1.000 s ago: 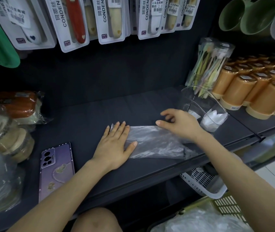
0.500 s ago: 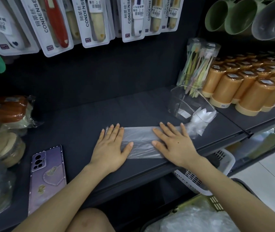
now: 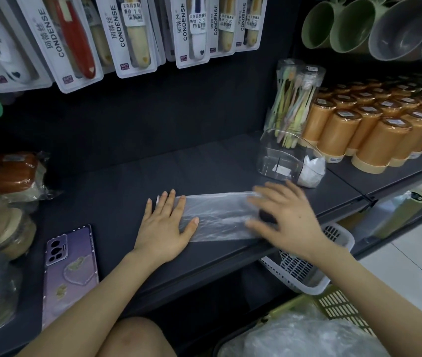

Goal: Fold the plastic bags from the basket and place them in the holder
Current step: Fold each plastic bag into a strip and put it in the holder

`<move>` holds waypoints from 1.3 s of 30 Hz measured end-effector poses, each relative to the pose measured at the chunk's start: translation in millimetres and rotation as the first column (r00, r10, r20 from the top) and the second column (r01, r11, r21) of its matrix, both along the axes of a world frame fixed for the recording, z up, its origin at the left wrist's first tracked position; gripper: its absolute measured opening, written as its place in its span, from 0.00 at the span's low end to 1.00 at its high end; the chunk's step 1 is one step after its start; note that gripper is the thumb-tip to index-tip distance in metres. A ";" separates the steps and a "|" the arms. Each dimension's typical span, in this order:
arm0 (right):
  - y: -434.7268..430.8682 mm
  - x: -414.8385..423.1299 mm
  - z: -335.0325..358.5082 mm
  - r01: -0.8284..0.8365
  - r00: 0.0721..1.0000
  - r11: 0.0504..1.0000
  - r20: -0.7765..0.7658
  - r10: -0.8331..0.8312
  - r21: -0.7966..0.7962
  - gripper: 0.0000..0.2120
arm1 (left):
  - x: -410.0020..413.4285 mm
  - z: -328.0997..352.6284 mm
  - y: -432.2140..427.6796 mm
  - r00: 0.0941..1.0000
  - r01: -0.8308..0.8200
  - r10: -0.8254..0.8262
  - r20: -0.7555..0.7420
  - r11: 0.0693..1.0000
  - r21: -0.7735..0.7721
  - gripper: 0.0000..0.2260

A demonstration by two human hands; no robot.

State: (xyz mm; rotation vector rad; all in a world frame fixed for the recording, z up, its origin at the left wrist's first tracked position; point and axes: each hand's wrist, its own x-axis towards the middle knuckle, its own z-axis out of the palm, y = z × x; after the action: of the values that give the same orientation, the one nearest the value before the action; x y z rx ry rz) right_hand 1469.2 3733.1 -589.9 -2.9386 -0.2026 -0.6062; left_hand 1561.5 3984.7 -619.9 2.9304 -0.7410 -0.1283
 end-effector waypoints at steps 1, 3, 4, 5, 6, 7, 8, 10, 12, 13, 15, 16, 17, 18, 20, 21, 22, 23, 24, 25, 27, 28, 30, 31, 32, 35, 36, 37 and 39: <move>7.6 0.9 -4.7 -0.112 0.993 0.993 0.041 0.113 -0.030 0.24 | 0.5 0.2 0.3 1.000 -0.001 0.001 -0.003 1.000 -0.004 0.44; 15.0 4.9 -15.1 -0.258 0.963 0.964 0.070 0.262 -0.063 0.16 | 1.4 -0.5 0.8 1.000 -0.004 0.004 -0.013 1.000 -0.004 0.41; 15.4 7.1 -18.8 -0.294 0.951 0.954 0.081 0.298 -0.061 0.14 | 1.4 -1.0 0.7 1.000 -0.009 0.009 -0.023 1.000 -0.006 0.40; 15.1 8.9 -21.9 -0.310 0.945 0.949 0.092 0.314 -0.057 0.13 | 1.4 0.0 0.7 0.999 -0.014 0.013 -0.033 1.000 -0.025 0.41; 15.3 9.9 -23.1 -0.313 0.944 0.949 0.095 0.316 -0.047 0.13 | 1.4 1.4 1.4 0.999 -0.020 0.018 -0.037 0.997 -0.069 0.42; 15.5 10.4 -24.0 -0.309 0.945 0.951 0.101 0.310 -0.032 0.13 | 1.1 4.0 2.8 1.000 -0.018 0.015 -0.025 0.991 -0.132 0.43; 15.7 10.2 -24.0 -0.303 0.948 0.953 0.099 0.303 -0.013 0.12 | -0.5 7.3 5.9 1.000 0.009 -0.005 0.018 0.975 -0.221 0.42; 16.7 9.2 -22.2 -0.292 0.955 0.956 0.062 0.290 0.027 0.12 | -5.3 13.4 14.9 0.982 0.142 -0.077 0.170 0.902 -0.409 0.36; 16.5 10.3 -20.2 -0.259 0.966 0.963 0.022 0.258 0.067 0.11 | -9.8 20.6 24.3 0.973 0.215 -0.139 0.183 0.830 -0.514 0.27; 16.0 12.2 -18.1 -0.225 0.974 0.970 0.004 0.226 0.086 0.11 | -10.3 24.1 27.3 0.982 0.188 -0.158 0.102 0.820 -0.540 0.25; 17.4 19.0 -8.9 -0.135 0.988 0.980 -0.055 0.145 0.147 0.10 | -6.4 31.8 29.6 0.987 0.101 -0.149 -0.054 0.854 -0.510 0.24; 18.7 23.7 -2.8 -0.093 0.988 0.977 -0.101 0.114 0.191 0.09 | -0.1 32.7 29.8 0.986 0.052 -0.121 -0.114 0.874 -0.483 0.21; 19.7 28.8 2.8 -0.058 0.982 0.969 -0.161 0.099 0.238 0.08 | 8.0 32.3 29.6 0.981 -0.009 -0.085 -0.174 0.876 -0.481 0.15; 20.6 34.0 8.4 -0.026 0.969 0.960 -0.227 0.092 0.278 0.07 | 15.6 34.0 29.0 0.968 -0.074 -0.061 -0.244 0.856 -0.511 0.09; 20.1 46.1 13.4 0.040 0.936 0.943 -0.343 0.080 0.331 0.06 | 29.2 36.0 28.3 0.944 -0.172 -0.027 -0.329 0.810 -0.560 0.08; 19.5 51.7 13.3 0.075 0.923 0.933 -0.378 0.068 0.352 0.07 | 34.4 35.6 27.8 0.942 -0.192 -0.008 -0.336 0.808 -0.557 0.12; 19.6 56.2 13.3 0.106 0.914 0.920 -0.401 0.058 0.376 0.08 | 37.5 35.6 26.1 0.940 -0.209 0.010 -0.341 0.807 -0.552 0.15; 19.3 59.8 12.9 0.139 0.905 0.900 -0.421 0.053 0.413 0.12 | 39.4 35.5 24.1 0.942 -0.219 0.029 -0.336 0.810 -0.545 0.17; 18.9 62.1 12.9 0.177 0.897 0.870 -0.439 0.050 0.460 0.16 | 40.3 34.5 22.1 0.943 -0.227 0.045 -0.329 0.811 -0.540 0.18; 17.9 63.7 12.7 0.218 0.890 0.835 -0.454 0.043 0.505 0.18 | 41.4 33.5 20.9 0.945 -0.232 0.060 -0.320 0.815 -0.532 0.19; 15.3 66.6 11.3 0.261 0.886 0.787 -0.462 0.034 0.558 0.17 | 43.9 31.9 19.2 0.943 -0.252 0.086 -0.322 0.816 -0.521 0.19; 13.8 68.6 9.3 0.268 0.885 0.788 -0.465 0.026 0.555 0.15 | 43.8 32.1 18.3 0.940 -0.266 0.098 -0.328 0.812 -0.520 0.18; 12.4 72.9 5.5 0.301 0.872 0.799 -0.489 -0.010 0.520 0.14 | 42.5 34.8 16.7 0.931 -0.295 0.117 -0.347 0.799 -0.523 0.15; 12.9 74.9 4.5 0.323 0.865 0.798 -0.500 -0.032 0.509 0.16 | 41.8 35.9 15.9 0.926 -0.311 0.124 -0.357 0.789 -0.531 0.14; 13.5 76.5 4.6 0.343 0.859 0.794 -0.509 -0.049 0.503 0.17 | 40.8 37.6 15.1 0.916 -0.335 0.134 -0.377 0.775 -0.536 0.13; 14.9 79.8 7.2 0.379 0.840 0.793 -0.537 -0.080 0.476 0.17 | 40.4 41.0 15.2 0.892 -0.441 0.267 -0.365 0.693 -0.570 0.06; 15.5 81.0 7.5 0.385 0.836 0.799 -0.541 -0.090 0.462 0.16 | 39.5 40.6 16.0 0.890 -0.454 0.376 -0.258 0.690 -0.563 0.08; 15.9 81.8 7.4 0.392 0.831 0.809 -0.546 -0.106 0.439 0.16 | 37.5 37.9 15.9 0.891 -0.408 0.449 -0.067 0.727 -0.552 0.11; 18.5 81.7 8.1 0.391 0.828 0.837 -0.543 -0.139 0.383 0.15 | 29.0 32.3 9.1 0.883 -0.182 0.366 0.292 0.843 -0.507 0.15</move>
State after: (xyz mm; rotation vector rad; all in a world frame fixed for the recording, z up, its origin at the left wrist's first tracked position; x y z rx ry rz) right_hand 1550.9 3751.6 -581.8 -2.5197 0.3856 0.0987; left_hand 1590.5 3993.9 -587.6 2.5631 -0.3013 0.5825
